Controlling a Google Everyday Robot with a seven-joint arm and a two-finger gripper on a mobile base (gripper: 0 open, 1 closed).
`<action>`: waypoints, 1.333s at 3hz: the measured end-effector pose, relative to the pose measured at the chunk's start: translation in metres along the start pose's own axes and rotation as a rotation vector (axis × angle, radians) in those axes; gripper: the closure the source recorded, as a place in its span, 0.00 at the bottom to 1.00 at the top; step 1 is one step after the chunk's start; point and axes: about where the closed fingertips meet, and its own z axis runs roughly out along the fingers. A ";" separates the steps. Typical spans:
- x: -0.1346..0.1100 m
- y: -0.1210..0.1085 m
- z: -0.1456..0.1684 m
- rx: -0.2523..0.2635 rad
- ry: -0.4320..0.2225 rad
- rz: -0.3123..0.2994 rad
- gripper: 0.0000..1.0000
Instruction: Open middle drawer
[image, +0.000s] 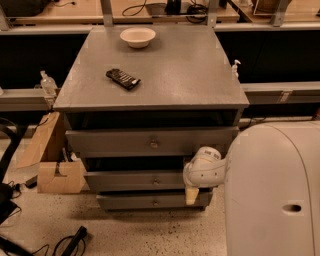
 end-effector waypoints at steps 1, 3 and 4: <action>0.000 0.001 0.001 -0.002 0.000 0.000 0.17; -0.002 0.012 -0.005 -0.025 0.022 -0.009 0.72; -0.003 0.025 -0.011 -0.046 0.032 -0.008 0.96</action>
Offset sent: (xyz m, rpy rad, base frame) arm -0.0005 0.0003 -0.0009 -0.0001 0.0016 0.0006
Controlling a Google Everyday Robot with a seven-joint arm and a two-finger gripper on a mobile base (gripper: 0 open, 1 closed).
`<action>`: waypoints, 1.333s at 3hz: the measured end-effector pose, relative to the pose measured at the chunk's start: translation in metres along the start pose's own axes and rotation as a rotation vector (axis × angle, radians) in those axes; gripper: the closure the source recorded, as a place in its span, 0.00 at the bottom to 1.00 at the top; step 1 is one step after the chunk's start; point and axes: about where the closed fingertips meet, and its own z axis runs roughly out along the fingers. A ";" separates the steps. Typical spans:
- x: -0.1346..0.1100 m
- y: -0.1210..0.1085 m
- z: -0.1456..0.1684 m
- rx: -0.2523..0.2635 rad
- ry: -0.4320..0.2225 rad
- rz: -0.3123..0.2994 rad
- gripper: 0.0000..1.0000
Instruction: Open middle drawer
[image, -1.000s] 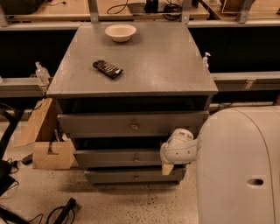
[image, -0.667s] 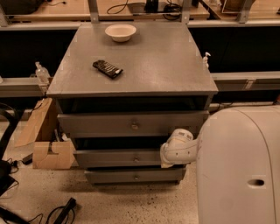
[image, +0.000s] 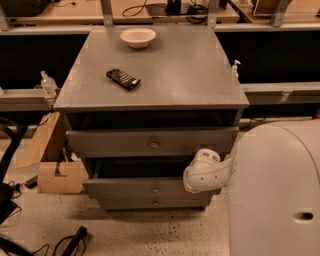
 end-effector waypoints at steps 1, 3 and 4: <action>0.000 -0.002 -0.004 0.000 0.000 0.000 1.00; -0.001 0.019 -0.008 -0.033 -0.014 0.007 1.00; -0.001 0.018 -0.010 -0.033 -0.014 0.007 1.00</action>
Offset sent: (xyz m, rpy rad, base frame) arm -0.1209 -0.0079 -0.0349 0.0852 0.2068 0.0003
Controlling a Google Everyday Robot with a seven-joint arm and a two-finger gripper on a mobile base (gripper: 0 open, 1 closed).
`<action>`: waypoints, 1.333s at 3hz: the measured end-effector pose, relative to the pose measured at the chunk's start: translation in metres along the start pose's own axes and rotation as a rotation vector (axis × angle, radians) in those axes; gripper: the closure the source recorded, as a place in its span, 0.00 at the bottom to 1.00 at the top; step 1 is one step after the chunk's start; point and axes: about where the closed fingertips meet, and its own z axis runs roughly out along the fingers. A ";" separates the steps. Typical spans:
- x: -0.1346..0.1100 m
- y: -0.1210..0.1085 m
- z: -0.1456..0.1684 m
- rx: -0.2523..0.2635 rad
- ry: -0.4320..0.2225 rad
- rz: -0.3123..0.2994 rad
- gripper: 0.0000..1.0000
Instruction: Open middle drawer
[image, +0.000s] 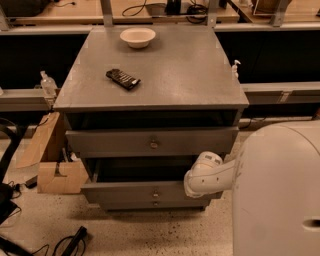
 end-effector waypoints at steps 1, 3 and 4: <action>0.002 0.016 -0.001 -0.016 -0.024 0.005 1.00; 0.002 0.031 -0.011 -0.023 -0.056 -0.012 1.00; 0.002 0.029 -0.015 -0.023 -0.056 -0.012 1.00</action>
Offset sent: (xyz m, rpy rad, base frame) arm -0.2953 -0.0817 0.0135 0.5639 0.2362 0.2815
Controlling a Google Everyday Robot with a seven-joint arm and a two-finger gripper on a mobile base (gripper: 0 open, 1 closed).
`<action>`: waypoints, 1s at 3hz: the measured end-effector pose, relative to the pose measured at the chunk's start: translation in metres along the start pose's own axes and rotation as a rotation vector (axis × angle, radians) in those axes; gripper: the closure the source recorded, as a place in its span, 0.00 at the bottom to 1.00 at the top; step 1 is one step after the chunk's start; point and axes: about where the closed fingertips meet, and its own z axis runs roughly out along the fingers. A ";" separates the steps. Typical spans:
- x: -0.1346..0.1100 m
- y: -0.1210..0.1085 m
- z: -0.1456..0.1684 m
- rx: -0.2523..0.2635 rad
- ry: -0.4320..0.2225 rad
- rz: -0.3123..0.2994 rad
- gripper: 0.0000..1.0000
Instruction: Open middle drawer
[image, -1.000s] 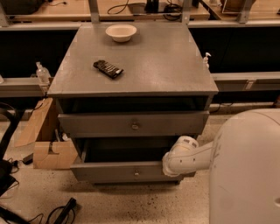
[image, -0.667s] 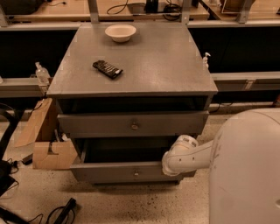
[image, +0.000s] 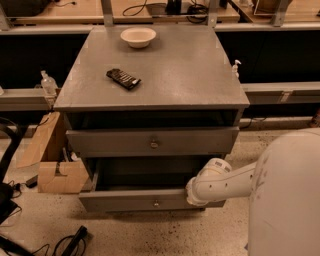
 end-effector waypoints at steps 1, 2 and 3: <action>0.000 0.000 0.000 0.000 0.000 0.000 1.00; -0.001 0.026 -0.002 -0.017 -0.044 -0.027 1.00; -0.002 0.025 -0.007 -0.017 -0.044 -0.027 1.00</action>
Offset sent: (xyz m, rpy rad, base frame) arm -0.3216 -0.0941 0.0159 0.4719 0.2325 0.5745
